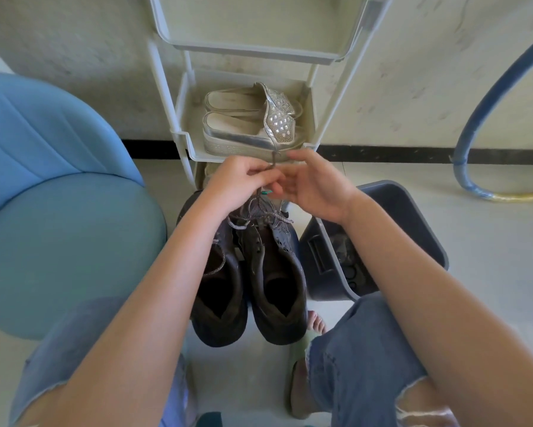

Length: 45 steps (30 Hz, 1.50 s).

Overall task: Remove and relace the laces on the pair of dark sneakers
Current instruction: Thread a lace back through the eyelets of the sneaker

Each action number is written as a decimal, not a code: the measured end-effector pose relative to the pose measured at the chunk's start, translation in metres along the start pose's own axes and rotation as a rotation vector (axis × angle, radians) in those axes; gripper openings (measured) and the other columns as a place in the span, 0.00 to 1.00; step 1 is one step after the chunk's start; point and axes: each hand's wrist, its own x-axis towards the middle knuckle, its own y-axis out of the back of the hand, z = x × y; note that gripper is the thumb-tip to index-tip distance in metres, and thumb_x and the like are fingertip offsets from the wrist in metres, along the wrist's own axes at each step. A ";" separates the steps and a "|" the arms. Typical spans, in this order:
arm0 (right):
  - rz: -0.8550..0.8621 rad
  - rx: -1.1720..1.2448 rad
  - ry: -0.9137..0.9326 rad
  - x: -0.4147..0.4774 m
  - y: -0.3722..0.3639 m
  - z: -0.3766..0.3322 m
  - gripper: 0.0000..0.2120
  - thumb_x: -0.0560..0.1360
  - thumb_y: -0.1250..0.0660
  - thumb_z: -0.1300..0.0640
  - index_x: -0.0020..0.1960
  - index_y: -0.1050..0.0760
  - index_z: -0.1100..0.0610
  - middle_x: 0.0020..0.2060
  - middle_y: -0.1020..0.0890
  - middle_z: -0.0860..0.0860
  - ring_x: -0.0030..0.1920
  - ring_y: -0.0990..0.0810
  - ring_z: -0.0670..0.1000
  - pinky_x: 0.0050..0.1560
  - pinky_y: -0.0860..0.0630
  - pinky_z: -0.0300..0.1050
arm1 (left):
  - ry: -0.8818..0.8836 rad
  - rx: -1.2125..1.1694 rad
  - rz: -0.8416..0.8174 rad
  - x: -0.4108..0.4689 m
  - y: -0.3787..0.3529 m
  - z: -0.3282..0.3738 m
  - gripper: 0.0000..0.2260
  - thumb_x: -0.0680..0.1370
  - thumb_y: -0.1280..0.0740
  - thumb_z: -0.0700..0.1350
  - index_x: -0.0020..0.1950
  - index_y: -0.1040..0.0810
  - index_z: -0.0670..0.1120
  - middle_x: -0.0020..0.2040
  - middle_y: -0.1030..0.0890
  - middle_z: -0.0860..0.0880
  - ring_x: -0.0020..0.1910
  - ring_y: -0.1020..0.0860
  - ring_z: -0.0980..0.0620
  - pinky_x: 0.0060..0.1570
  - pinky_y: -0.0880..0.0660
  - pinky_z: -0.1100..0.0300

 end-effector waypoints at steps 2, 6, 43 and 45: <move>0.275 -0.272 -0.114 0.000 -0.002 0.002 0.32 0.80 0.50 0.37 0.46 0.21 0.63 0.37 0.19 0.55 0.40 0.21 0.53 0.46 0.23 0.44 | -0.039 0.061 -0.049 -0.003 -0.001 0.002 0.09 0.79 0.35 0.48 0.50 0.17 0.47 0.37 0.16 0.53 0.25 0.28 0.64 0.30 0.36 0.73; 0.407 -0.201 -0.083 0.006 0.000 0.008 0.35 0.80 0.54 0.36 0.49 0.20 0.63 0.44 0.18 0.57 0.43 0.21 0.53 0.48 0.24 0.44 | -0.020 0.082 -0.098 -0.005 -0.006 0.000 0.08 0.78 0.33 0.48 0.48 0.16 0.47 0.35 0.16 0.53 0.31 0.29 0.49 0.32 0.34 0.60; -0.036 -1.026 -0.254 0.016 0.006 0.046 0.07 0.78 0.35 0.56 0.50 0.19 0.57 0.41 0.14 0.47 0.48 0.17 0.55 0.50 0.21 0.44 | 0.429 0.603 -0.090 -0.008 -0.039 -0.051 0.15 0.72 0.30 0.50 0.56 0.19 0.46 0.53 0.19 0.46 0.51 0.21 0.46 0.46 0.26 0.56; -0.012 -1.038 -0.250 0.012 0.007 0.046 0.06 0.78 0.35 0.58 0.51 0.20 0.58 0.41 0.14 0.50 0.46 0.17 0.53 0.48 0.21 0.42 | 0.414 0.487 -0.106 -0.009 -0.037 -0.053 0.12 0.73 0.31 0.45 0.56 0.18 0.49 0.55 0.18 0.48 0.53 0.21 0.47 0.51 0.26 0.56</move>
